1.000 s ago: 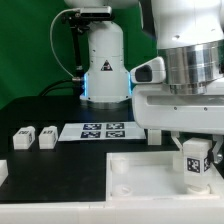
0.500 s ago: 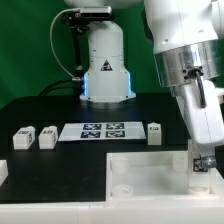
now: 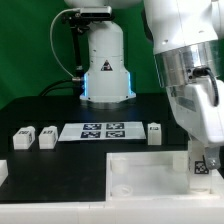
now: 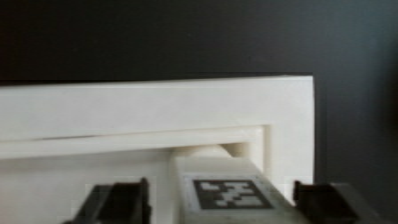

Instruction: Assemble one leg

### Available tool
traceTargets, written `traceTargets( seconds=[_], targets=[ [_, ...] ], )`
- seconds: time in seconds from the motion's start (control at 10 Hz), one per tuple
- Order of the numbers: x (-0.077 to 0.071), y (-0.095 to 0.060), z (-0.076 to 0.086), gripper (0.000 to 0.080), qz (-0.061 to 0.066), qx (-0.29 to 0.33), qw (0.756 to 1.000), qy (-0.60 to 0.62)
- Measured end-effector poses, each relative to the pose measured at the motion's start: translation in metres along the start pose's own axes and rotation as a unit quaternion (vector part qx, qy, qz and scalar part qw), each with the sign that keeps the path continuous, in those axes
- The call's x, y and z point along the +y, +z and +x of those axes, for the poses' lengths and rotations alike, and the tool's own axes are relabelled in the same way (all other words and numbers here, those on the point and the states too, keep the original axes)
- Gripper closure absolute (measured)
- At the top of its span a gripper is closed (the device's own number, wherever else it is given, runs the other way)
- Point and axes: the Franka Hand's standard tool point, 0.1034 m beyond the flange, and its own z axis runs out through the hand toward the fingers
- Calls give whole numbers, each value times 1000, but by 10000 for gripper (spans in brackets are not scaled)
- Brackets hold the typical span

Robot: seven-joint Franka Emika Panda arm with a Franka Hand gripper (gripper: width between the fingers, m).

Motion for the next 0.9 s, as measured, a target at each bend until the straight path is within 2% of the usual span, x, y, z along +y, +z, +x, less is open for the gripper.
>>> traceTargets(
  seconds=[0.1, 0.2, 0.5, 0.6, 0.8, 0.9],
  targets=[
    [-1, -1, 1, 319, -3, 2, 998, -68],
    [0, 0, 1, 183, -4, 2, 995, -104],
    [0, -1, 4, 151, -8, 4, 961, -277],
    [-3, -6, 7, 151, -27, 3, 930, -367],
    [-9, -6, 13, 151, -48, 4, 846, -531],
    [-9, -5, 11, 151, -43, 3, 877, -479]
  ],
)
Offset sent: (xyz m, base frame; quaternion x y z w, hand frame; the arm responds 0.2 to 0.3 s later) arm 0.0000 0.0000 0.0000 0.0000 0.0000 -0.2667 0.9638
